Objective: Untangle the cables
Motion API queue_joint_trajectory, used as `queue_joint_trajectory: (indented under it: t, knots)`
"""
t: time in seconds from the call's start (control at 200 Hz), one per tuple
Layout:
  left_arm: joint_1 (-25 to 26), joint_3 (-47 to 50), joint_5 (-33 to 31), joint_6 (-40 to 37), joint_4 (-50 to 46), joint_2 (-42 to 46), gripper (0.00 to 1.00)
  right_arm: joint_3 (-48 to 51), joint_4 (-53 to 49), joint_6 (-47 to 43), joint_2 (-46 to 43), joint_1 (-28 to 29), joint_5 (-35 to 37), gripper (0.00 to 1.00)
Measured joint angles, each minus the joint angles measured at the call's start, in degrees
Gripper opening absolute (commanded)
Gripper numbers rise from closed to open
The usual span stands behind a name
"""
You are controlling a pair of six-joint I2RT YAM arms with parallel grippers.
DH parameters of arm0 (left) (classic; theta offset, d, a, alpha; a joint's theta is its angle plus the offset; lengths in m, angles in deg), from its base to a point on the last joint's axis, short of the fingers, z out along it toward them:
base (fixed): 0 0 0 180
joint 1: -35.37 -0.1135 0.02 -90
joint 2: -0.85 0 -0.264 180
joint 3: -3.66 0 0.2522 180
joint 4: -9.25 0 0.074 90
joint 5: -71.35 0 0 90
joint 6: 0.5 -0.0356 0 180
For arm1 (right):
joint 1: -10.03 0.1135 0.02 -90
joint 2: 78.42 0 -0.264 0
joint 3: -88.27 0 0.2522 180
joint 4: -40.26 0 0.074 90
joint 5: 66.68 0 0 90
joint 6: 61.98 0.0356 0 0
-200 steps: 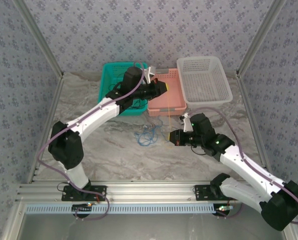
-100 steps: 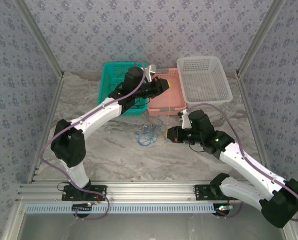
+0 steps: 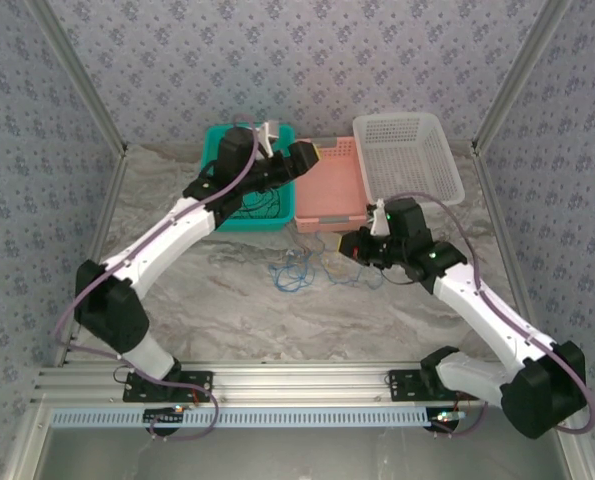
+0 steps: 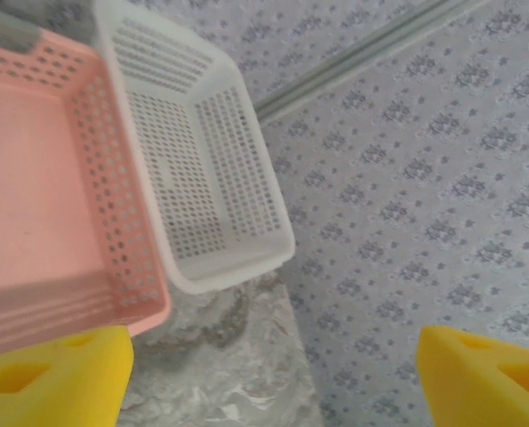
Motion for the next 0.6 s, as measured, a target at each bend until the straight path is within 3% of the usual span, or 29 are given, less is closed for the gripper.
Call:
queue_joint_trajectory:
  t: [0.175, 0.325, 0.605]
  knots:
    - [-0.4, 3.4, -6.9, -2.8, -7.1, 8.9, 0.82, -7.0, 0.0, 0.6, 5.3, -3.9, -0.4, 0.00]
    - [0.3, 13.6, -9.8, -3.1, -9.0, 17.9, 0.76, -14.7, 0.3, 1.2, 13.2, -7.5, -0.4, 0.00]
    - [11.1, 28.7, -15.3, -3.1, -13.5, 23.1, 0.74, -27.5, 0.0, 1.2, 26.6, -15.4, 0.8, 0.00]
